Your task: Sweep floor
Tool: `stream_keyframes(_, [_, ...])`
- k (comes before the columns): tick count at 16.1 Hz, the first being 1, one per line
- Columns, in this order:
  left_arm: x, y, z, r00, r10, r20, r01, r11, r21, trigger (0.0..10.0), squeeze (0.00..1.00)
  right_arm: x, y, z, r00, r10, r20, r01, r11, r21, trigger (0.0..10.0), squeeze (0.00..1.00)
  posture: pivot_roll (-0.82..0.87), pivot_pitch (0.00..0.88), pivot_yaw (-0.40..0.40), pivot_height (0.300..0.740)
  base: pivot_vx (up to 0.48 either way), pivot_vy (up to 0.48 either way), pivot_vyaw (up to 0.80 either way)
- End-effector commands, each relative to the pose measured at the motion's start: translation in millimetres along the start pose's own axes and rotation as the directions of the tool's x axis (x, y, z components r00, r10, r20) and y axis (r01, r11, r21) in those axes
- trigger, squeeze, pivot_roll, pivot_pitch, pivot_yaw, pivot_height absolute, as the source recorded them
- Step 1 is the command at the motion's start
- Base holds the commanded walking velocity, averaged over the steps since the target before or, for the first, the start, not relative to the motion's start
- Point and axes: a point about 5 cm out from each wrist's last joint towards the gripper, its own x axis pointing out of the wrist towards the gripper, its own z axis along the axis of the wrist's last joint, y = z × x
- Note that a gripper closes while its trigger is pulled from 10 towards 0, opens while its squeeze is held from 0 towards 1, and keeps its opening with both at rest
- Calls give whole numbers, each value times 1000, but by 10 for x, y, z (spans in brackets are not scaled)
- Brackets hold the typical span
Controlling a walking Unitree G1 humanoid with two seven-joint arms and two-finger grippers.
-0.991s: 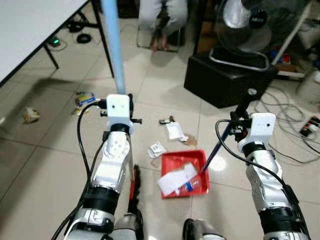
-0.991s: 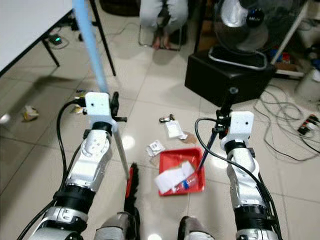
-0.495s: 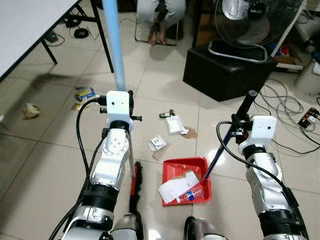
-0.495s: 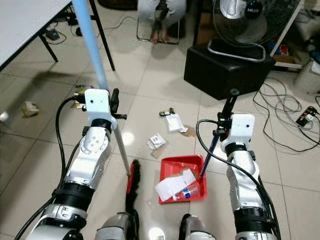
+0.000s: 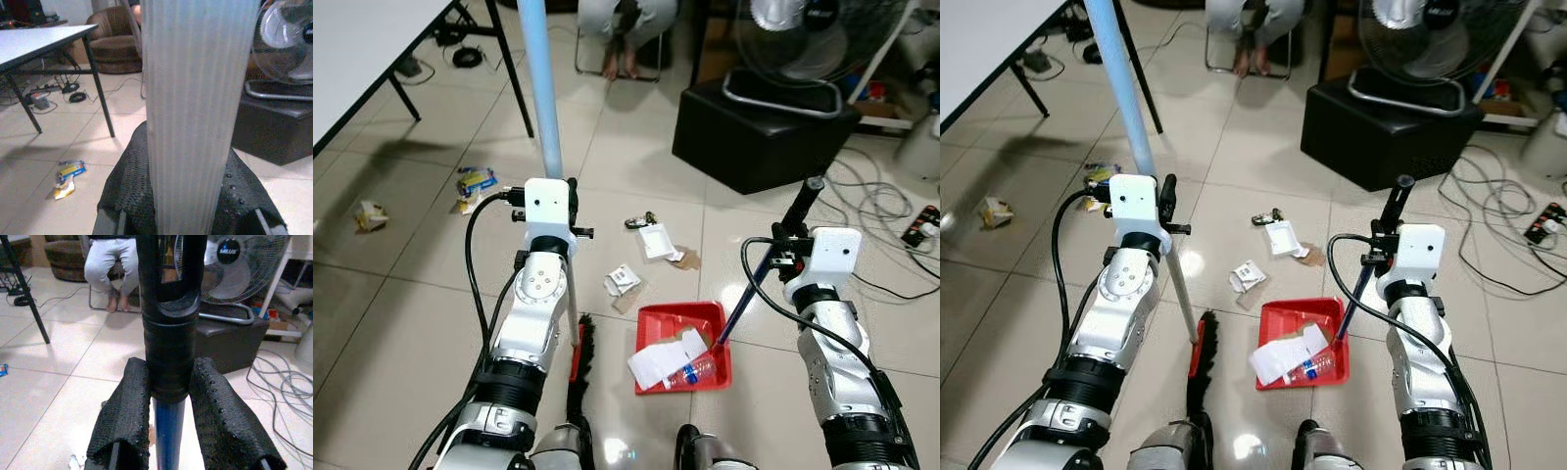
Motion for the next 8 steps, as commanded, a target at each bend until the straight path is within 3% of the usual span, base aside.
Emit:
stream_keyframes(1, [29,-36,104,999,-36,40,36,999,-4,10000,0,-5,-8,83,999,-9,48,8,1000,9,10000,0,-115,214,46,740,0,0,0])
stream_keyframes(4, [19,-57,62,998,-51,27,51,998,-20,10000,0,-11,-14,38,999,-3,36,3,1000,2,10000,0,-112,219,51,740,0,0,0])
stream_keyframes(8, [40,-36,-361,989,-63,-137,56,997,-59,10000,0,105,-198,-107,999,-40,-27,38,997,-73,10000,0,-99,235,61,740,0,0,0])
